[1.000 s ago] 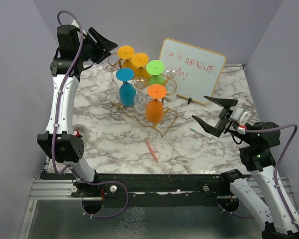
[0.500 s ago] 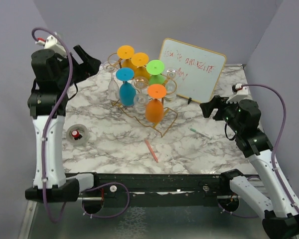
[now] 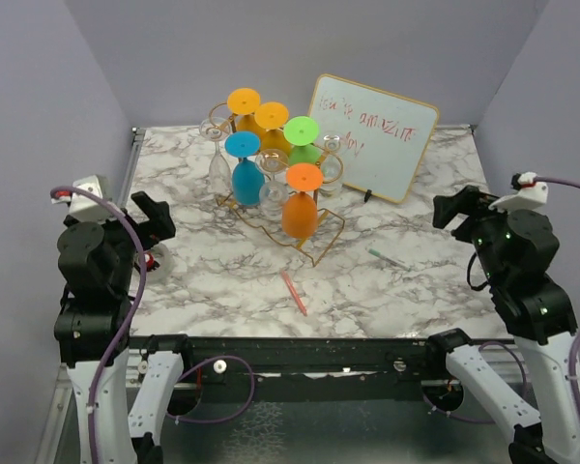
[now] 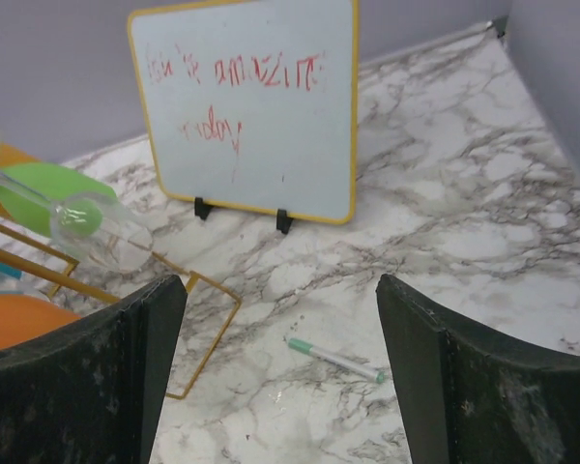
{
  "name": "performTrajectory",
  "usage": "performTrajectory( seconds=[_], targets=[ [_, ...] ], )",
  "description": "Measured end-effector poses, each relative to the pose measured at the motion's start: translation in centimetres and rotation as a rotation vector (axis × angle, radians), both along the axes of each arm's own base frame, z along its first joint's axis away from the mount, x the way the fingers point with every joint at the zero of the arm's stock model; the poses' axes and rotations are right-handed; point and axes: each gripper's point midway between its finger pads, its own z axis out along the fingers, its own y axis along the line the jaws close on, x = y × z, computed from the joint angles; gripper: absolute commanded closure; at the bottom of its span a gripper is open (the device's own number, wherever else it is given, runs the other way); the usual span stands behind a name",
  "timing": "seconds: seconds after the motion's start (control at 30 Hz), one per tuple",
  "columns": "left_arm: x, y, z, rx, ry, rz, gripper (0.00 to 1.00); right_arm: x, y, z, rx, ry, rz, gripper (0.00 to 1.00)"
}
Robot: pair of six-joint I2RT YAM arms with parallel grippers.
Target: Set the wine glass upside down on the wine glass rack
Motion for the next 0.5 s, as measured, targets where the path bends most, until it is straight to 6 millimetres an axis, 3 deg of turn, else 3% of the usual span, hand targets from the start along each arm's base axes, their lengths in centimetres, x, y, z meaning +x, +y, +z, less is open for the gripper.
performTrajectory(
  seconds=[0.1,0.2,0.5],
  targets=[
    [-1.6,0.8,0.8,0.026,-0.048,0.039,0.01,-1.5,-1.4,3.3,-0.017,-0.076,-0.041,0.13],
    [-2.0,1.1,0.9,0.033,-0.051,0.060,0.01,-2.9,-2.5,5.6,-0.037,-0.134,-0.075,0.12],
    [-1.8,1.5,1.0,0.038,-0.018,0.077,0.01,-4.3,-3.7,6.9,-0.089,-0.161,-0.102,0.11]
  ],
)
